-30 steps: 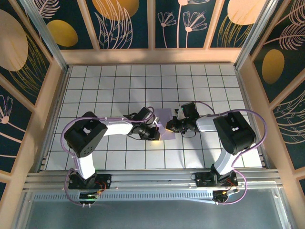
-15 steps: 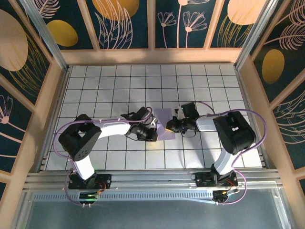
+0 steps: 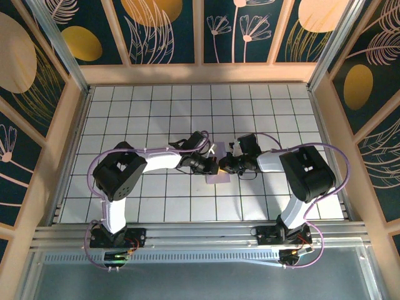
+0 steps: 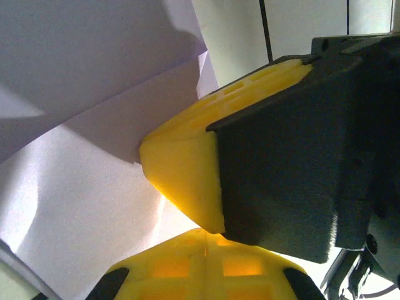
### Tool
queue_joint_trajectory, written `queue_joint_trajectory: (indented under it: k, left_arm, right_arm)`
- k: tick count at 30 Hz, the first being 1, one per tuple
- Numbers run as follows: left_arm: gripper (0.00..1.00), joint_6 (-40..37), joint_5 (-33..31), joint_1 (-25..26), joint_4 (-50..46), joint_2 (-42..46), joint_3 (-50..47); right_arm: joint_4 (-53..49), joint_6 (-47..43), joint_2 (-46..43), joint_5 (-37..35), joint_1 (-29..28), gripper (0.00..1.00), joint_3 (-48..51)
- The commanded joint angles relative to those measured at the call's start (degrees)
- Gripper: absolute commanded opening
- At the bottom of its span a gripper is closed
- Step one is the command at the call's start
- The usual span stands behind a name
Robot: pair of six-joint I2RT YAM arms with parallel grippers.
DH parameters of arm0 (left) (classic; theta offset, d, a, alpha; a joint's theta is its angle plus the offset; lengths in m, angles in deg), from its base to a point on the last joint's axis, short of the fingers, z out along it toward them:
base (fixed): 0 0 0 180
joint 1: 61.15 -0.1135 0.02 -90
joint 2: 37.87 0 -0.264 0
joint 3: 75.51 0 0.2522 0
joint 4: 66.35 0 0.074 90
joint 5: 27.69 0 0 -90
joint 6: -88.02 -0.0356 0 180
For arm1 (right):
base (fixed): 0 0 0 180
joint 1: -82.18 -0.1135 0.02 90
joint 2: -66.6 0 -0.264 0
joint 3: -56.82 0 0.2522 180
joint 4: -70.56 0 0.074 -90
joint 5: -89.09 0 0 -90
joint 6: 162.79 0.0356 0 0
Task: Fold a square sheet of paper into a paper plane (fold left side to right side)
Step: Fold the triangle a second time at the center of the table.
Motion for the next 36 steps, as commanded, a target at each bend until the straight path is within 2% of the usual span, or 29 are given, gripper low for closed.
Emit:
queue_joint_trajectory:
  k: [1,18,36]
  left_arm:
    - [0.00,0.35,0.08,-0.46,0.88,-2.71,1.82]
    - [0.00,1.61,-2.62,-0.45,1.58,-2.65,-3.62]
    - [0.00,-1.24,1.61,0.04,0.18,6.09,-13.40]
  right_arm:
    - [-6.80,-1.20,2.35,-4.22,0.12,0.00,2.07]
    - [-6.41,-0.94,2.65,-4.13,-0.06,0.00,2.18]
    - [-6.98,-1.48,2.67,-3.54,-0.09,0.00,0.47]
